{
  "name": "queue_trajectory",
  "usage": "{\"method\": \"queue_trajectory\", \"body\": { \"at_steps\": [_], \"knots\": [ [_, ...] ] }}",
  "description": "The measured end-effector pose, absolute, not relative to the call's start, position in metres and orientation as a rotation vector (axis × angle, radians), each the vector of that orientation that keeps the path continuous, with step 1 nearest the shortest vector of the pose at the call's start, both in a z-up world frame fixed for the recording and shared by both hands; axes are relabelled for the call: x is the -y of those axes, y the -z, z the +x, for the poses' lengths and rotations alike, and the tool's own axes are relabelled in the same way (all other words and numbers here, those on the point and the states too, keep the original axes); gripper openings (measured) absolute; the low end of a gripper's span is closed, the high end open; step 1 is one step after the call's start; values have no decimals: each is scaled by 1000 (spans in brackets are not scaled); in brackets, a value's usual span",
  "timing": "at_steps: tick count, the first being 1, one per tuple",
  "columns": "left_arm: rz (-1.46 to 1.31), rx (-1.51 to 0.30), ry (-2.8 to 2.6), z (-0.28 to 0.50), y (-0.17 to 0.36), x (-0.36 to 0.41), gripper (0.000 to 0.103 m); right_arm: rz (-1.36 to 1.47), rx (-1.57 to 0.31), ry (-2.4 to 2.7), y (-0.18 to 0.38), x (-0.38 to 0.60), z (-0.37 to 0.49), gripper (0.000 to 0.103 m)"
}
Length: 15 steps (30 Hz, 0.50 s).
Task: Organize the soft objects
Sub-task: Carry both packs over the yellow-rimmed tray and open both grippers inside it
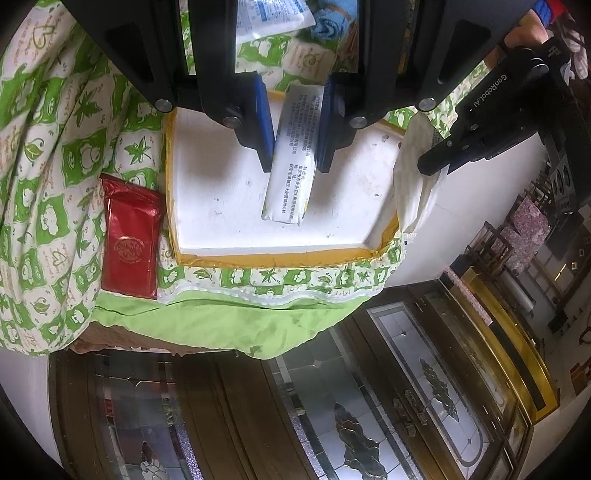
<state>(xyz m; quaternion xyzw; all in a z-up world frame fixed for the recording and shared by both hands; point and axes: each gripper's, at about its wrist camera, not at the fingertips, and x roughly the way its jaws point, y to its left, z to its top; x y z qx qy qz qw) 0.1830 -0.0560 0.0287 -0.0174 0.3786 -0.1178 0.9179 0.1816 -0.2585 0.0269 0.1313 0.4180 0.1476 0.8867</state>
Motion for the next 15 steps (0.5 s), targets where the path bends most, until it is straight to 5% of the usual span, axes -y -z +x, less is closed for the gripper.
{"method": "queue_trajectory", "body": {
  "at_steps": [15],
  "knots": [
    [-37,-850,195,227,-3,57,17,371,-957,-300,12,267,214,24]
  ]
}}
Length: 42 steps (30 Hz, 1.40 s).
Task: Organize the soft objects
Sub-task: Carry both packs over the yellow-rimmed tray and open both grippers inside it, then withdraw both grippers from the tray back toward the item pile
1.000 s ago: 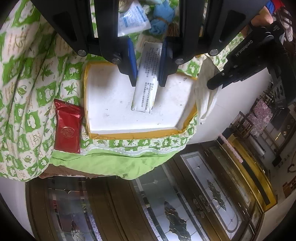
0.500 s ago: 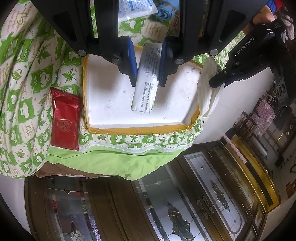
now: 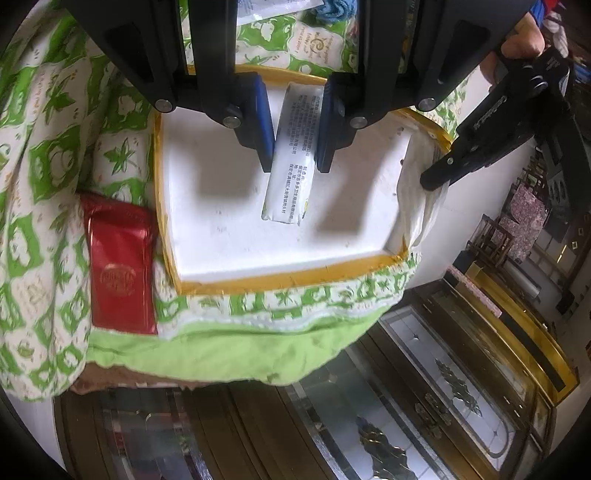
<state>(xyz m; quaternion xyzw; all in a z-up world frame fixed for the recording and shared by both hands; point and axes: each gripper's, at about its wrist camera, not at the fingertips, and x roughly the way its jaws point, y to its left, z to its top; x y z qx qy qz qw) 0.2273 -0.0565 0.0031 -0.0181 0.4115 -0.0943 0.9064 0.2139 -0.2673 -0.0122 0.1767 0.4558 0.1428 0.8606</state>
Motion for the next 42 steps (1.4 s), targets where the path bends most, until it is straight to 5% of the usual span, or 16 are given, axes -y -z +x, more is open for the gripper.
{"method": "queue_trajectory", "body": {
  "at_steps": [22,24,26,33,38,42],
  "knots": [
    [-49,-908,165,233,27,50,21,443,-1013,-231,44,289,222,27],
    [-48,-907,161,232,26,50,32,437,-1009,-218,44,291,222,33],
    [-55,-892,156,228,24,49,60,440,-1002,-206,44,293,221,51],
    [-70,-869,164,221,14,48,69,407,-953,-187,34,293,213,67],
    [-79,-821,160,206,3,47,89,368,-893,-178,21,292,201,85],
    [-89,-806,162,193,-5,45,91,348,-869,-186,15,290,193,90]
  ]
}}
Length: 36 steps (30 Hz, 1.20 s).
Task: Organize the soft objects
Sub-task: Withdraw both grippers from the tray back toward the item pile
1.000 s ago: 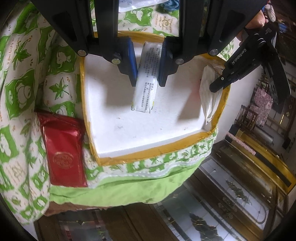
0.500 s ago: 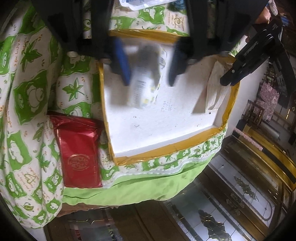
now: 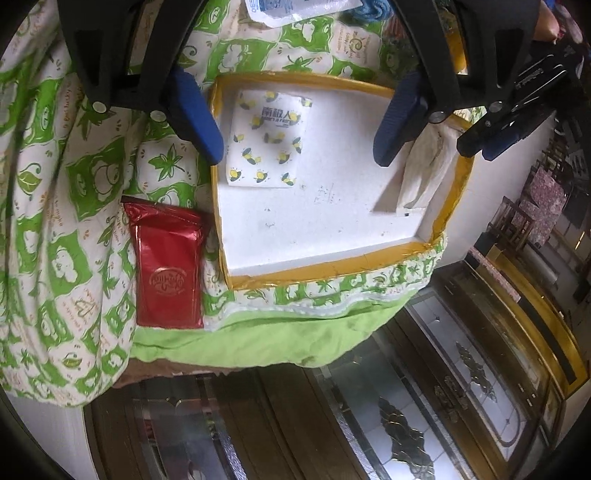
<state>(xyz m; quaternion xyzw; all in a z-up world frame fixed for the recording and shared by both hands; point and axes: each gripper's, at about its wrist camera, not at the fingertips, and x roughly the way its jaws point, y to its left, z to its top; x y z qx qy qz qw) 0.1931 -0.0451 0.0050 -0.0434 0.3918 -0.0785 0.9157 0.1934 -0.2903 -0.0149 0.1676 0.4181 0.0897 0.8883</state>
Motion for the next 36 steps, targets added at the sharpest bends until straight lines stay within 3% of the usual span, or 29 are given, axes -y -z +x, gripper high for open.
{"method": "queue_trajectory", "body": {
  "at_steps": [11,36],
  "knots": [
    [-99,-789,163,138,-10,34,96,277,-809,-202,-2,280,157,102],
    [-141,-758,81,27,-3,-6,96,298,-782,-227,-6,288,69,102]
  ]
}}
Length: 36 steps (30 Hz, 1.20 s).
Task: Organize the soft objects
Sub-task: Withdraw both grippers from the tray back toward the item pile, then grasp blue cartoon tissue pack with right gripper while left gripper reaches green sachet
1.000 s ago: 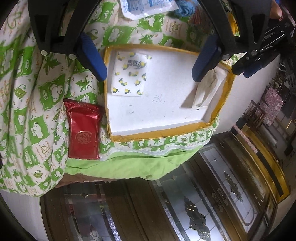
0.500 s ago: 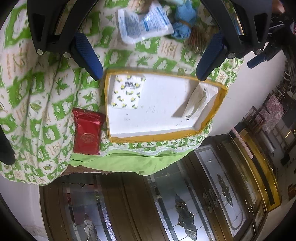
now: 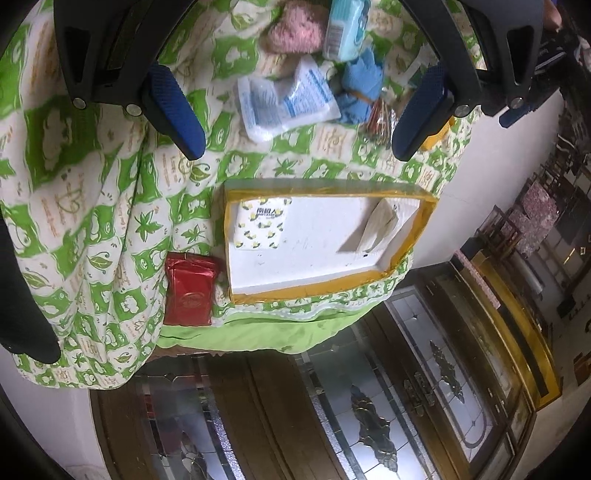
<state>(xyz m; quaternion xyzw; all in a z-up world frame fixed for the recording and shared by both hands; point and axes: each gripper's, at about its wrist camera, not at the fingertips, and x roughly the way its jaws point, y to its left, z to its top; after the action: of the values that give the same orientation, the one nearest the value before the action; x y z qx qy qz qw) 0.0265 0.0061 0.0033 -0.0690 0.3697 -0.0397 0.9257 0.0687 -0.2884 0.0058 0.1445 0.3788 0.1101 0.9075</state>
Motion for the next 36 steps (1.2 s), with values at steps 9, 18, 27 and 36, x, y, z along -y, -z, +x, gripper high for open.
{"method": "queue_trajectory", "body": {
  "at_steps": [9,18,27,36],
  "knots": [
    [-101,-817,84,25,9,-1,97,303,-801,-226,-1,292,64,102],
    [-64,-832,124,22,13,9,97,276,-858,-221,6,292,70,99],
    [-48,-854,156,21,17,19,97,221,-939,-268,19,278,77,84],
    [-25,-896,257,16,26,46,97,247,-1064,-423,26,252,48,60]
  ]
}}
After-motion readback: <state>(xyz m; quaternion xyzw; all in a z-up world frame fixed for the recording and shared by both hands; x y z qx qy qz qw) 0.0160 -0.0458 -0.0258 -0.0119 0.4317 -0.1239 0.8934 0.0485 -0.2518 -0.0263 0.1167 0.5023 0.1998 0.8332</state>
